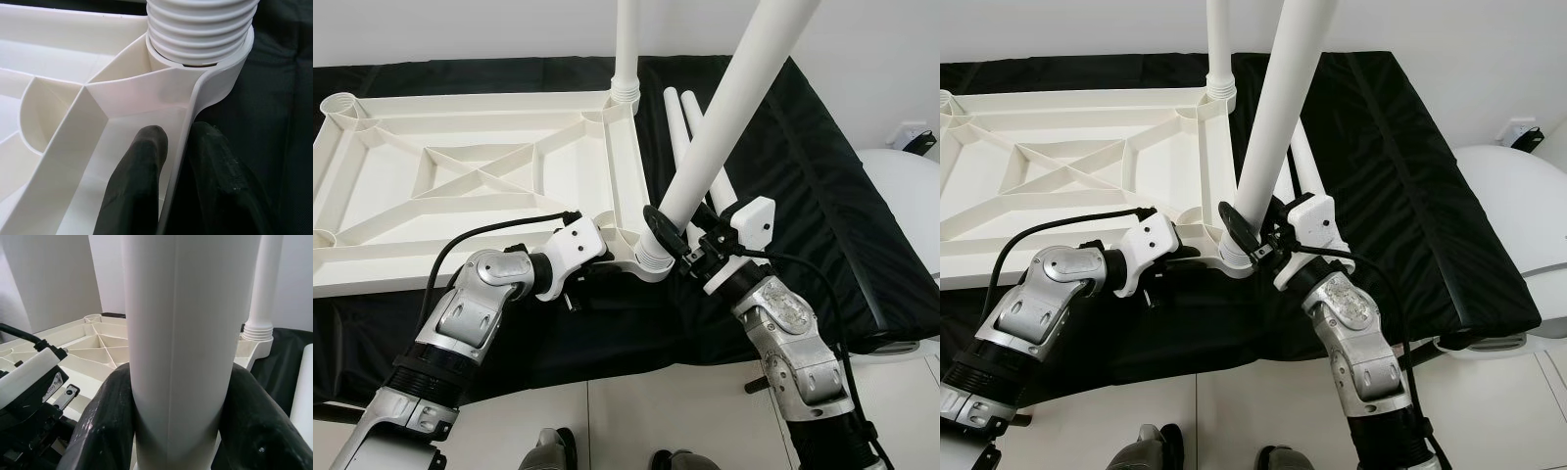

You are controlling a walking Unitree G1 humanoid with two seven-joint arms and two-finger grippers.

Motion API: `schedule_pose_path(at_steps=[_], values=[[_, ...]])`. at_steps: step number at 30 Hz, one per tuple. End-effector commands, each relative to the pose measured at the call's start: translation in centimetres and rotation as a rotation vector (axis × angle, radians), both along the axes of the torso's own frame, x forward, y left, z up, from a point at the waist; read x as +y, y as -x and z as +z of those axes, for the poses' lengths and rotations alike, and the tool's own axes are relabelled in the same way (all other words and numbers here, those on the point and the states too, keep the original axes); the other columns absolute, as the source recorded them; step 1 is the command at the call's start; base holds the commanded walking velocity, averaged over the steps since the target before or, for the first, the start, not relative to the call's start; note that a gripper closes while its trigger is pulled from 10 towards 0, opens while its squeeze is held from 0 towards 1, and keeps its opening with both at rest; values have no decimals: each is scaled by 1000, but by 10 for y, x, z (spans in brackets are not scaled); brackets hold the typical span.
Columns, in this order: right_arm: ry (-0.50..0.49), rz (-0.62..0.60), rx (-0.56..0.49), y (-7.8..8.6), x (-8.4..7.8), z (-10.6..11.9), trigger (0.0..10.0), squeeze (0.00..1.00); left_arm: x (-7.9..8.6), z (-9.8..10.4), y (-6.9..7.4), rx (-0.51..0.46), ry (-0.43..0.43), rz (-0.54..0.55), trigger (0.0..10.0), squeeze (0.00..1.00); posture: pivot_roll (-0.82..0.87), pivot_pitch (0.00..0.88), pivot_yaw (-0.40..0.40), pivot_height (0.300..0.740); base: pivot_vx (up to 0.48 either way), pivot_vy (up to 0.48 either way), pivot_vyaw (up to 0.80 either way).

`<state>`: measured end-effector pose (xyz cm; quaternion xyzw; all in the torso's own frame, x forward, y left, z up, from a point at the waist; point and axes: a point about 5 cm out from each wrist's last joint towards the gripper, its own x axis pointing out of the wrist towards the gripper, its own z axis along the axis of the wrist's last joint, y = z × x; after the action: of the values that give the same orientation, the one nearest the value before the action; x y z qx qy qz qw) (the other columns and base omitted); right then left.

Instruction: Building children table

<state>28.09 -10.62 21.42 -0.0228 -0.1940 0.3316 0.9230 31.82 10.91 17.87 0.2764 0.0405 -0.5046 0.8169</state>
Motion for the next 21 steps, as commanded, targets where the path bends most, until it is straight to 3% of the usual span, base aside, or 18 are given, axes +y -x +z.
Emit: schedule_pose_path(at_steps=[1, 15, 21], values=[[41, -38, 122, -6, -9, -25, 10000, 0, -6, -9, 5, 40, 15, -17, 10000, 0, -38, 237, -8, 740, 0, 0, 0], [45, 24, 125, -21, -16, -18, 10000, 0, -7, -9, 7, 42, 17, -22, 10000, 0, -33, 229, -8, 740, 0, 0, 0], [77, 143, 147, -27, -22, -12, 10000, 0, -8, -8, 9, 43, 17, -30, 10000, 0, -32, 229, -7, 740, 0, 0, 0]])
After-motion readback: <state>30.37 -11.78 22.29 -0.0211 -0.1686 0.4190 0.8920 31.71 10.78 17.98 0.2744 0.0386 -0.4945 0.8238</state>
